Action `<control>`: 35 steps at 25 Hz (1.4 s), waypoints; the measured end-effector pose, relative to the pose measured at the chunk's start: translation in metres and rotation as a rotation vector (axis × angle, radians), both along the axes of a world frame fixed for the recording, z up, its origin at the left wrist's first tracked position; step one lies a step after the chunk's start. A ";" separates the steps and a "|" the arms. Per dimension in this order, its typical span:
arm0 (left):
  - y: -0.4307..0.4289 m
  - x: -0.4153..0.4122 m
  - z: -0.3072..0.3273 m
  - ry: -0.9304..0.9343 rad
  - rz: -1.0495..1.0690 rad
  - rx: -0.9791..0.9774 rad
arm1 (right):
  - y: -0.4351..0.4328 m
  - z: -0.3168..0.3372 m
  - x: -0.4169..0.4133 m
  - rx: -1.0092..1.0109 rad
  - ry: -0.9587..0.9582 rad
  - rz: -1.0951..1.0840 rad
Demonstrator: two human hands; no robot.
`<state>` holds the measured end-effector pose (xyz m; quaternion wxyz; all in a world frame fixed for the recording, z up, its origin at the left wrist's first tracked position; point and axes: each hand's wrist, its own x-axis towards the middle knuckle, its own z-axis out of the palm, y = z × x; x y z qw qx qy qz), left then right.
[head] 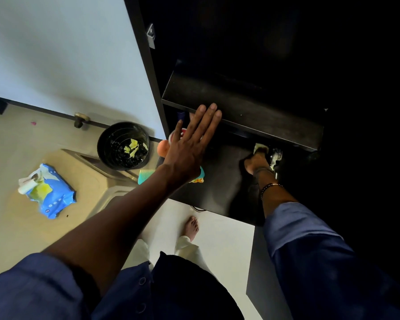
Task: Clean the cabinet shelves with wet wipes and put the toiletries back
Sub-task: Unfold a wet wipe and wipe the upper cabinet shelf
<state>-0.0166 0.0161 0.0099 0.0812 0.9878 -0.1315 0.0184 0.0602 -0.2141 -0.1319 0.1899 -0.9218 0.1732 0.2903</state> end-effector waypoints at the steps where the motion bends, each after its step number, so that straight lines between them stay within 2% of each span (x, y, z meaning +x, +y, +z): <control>1: -0.001 0.000 -0.001 0.007 0.002 -0.014 | -0.002 0.001 0.005 -0.030 0.035 -0.041; 3: -0.001 0.000 -0.001 0.016 0.003 -0.025 | 0.021 0.008 0.008 -0.037 -0.002 0.041; 6: 0.002 0.001 -0.001 0.015 -0.007 -0.021 | 0.077 0.006 -0.001 0.191 0.001 0.291; 8: 0.002 0.001 -0.001 0.022 -0.016 -0.015 | 0.087 0.001 -0.002 0.203 0.005 0.402; 11: 0.002 0.001 -0.001 0.003 -0.017 -0.013 | 0.046 0.004 0.010 -0.029 -0.047 0.294; 14: 0.001 0.001 -0.003 0.010 -0.016 -0.037 | 0.012 0.016 0.010 -0.265 0.117 0.288; 15: 0.001 0.001 -0.002 0.017 -0.018 -0.047 | 0.013 0.014 0.004 -0.256 0.101 0.287; 19: 0.002 0.001 -0.002 0.018 -0.024 -0.038 | 0.048 -0.014 -0.059 0.004 -0.007 0.303; 21: 0.003 0.001 -0.001 0.016 -0.024 -0.045 | 0.053 -0.025 -0.113 0.014 -0.042 0.327; 23: 0.002 0.002 -0.002 0.009 -0.031 -0.060 | 0.055 -0.023 -0.161 0.116 0.064 0.307; 25: 0.003 0.001 -0.003 0.003 -0.037 -0.078 | 0.050 -0.013 -0.179 0.155 0.017 0.367; 30: 0.006 0.002 -0.003 0.006 -0.048 -0.070 | 0.053 -0.001 -0.093 0.120 -0.110 0.443; 35: 0.008 0.002 -0.001 0.032 -0.045 -0.068 | 0.078 0.003 0.011 0.086 0.048 0.537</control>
